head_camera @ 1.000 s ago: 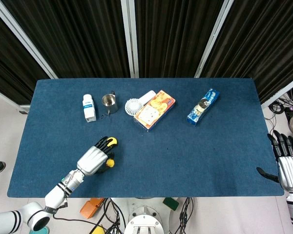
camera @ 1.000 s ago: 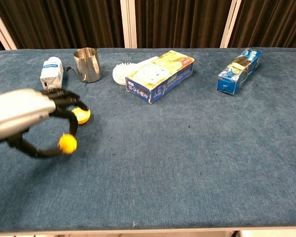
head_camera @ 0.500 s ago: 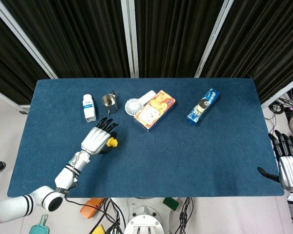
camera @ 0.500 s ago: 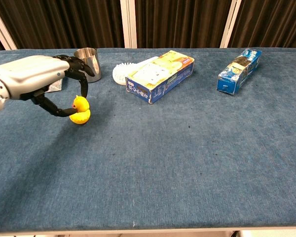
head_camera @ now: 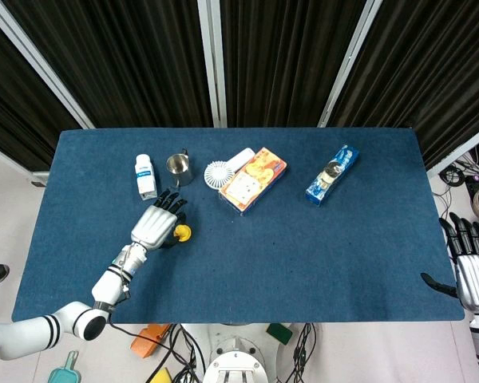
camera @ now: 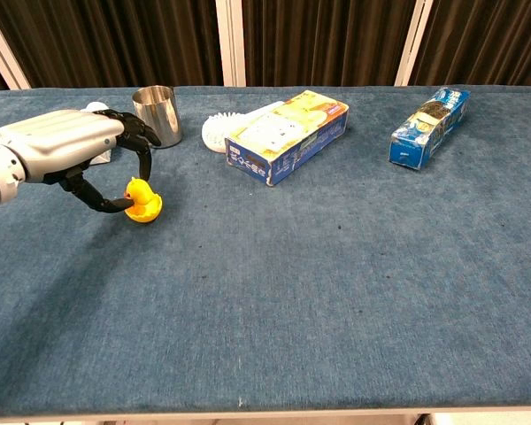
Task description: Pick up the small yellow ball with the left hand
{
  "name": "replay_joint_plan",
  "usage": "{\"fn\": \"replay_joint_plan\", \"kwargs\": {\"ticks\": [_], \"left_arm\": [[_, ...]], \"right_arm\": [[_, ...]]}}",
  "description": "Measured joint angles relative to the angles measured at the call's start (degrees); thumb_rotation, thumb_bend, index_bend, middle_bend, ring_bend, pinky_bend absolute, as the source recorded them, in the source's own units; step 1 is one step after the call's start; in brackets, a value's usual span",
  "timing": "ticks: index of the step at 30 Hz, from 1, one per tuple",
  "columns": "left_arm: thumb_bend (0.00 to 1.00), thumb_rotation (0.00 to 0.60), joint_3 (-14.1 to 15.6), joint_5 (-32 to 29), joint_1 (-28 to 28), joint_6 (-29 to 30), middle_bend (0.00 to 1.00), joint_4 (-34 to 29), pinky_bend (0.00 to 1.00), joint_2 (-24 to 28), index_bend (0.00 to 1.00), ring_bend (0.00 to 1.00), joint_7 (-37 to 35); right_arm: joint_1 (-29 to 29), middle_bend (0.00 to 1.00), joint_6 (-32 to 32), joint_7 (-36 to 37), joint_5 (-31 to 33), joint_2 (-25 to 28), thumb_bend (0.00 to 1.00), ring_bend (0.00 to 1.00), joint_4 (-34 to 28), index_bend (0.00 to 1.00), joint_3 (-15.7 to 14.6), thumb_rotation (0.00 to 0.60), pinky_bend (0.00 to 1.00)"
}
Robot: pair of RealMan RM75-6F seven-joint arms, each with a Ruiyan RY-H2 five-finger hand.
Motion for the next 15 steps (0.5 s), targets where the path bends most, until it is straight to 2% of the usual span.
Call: {"fn": "replay_joint_plan", "kwargs": {"ticks": [10,15], "left_arm": [[0.34,0.600,0.97,-0.80,-0.59,-0.17,0.12,0.15,0.00,-0.20,0.38,0.01,0.91],[0.33,0.600,1.18,-1.12,-0.47,0.40,0.11,-0.95,0.00,0.41,0.38,0.01,1.34]], "right_arm": [[-0.10,0.04,-0.01,-0.08,0.26,0.09,0.15,0.00,-0.20,0.00,0.06,0.600,0.06],[-0.11,0.04,0.00,-0.17,0.25,0.15,0.15,0.00,-0.29,0.00,0.06,0.600,0.06]]}}
